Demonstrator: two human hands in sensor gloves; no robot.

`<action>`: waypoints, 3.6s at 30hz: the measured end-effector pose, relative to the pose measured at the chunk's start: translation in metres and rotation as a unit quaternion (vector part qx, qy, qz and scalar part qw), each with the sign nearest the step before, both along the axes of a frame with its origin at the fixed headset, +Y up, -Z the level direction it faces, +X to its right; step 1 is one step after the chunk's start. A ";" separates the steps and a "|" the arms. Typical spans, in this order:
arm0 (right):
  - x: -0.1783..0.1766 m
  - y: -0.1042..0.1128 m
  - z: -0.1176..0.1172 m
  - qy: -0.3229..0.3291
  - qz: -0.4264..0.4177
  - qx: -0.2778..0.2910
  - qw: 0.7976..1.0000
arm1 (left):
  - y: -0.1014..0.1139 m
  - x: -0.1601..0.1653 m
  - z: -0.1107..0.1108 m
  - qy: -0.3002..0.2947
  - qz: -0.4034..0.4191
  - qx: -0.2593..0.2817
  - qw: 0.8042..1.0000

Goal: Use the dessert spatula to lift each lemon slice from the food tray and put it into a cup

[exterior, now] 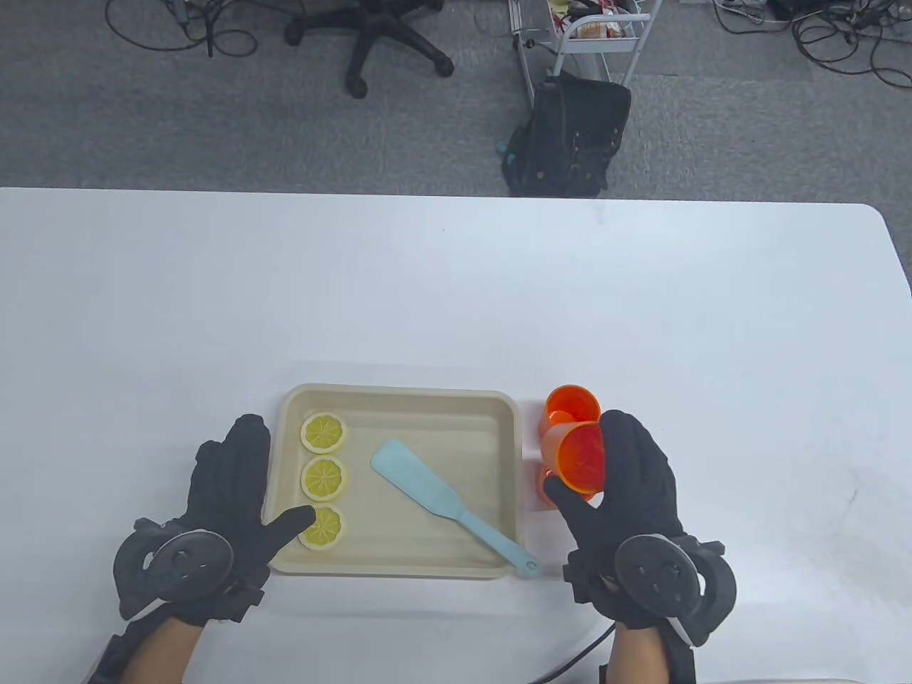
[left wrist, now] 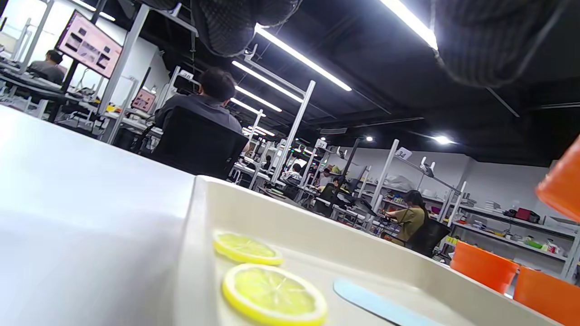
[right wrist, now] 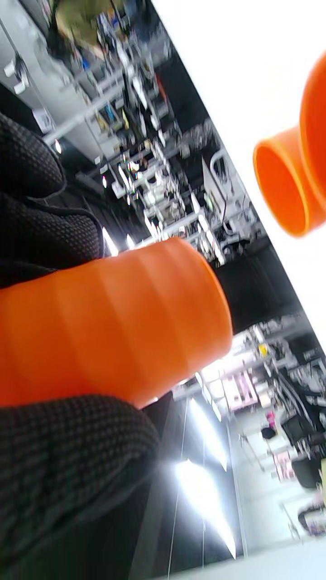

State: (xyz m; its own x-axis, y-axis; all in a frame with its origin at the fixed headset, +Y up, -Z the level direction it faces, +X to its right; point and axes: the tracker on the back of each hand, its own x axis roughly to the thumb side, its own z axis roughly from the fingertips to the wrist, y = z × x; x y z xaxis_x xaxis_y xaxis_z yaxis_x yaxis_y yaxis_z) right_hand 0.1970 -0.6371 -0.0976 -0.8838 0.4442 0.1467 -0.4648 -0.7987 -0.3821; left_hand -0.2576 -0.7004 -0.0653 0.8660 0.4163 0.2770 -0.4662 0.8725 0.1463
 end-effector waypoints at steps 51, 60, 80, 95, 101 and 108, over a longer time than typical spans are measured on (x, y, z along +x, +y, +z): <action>0.030 -0.034 -0.020 -0.144 -0.008 -0.129 0.981 | -0.019 -0.031 -0.016 0.033 -0.027 -0.102 0.994; -0.074 -0.025 0.003 0.055 0.021 -0.107 0.993 | -0.021 -0.030 -0.016 0.026 -0.038 -0.116 0.992; -0.158 -0.096 -0.008 0.084 0.257 -0.346 0.898 | -0.025 -0.026 -0.017 0.014 -0.052 -0.142 0.988; -0.167 -0.094 -0.005 0.056 0.318 -0.240 0.915 | -0.023 -0.027 -0.019 0.027 -0.033 -0.154 0.987; -0.168 -0.083 0.003 0.093 0.292 -0.209 0.929 | -0.025 -0.030 -0.021 0.040 -0.017 -0.182 0.982; -0.166 -0.076 0.007 0.112 0.308 -0.186 0.926 | -0.037 -0.035 -0.027 0.042 0.028 -0.247 0.968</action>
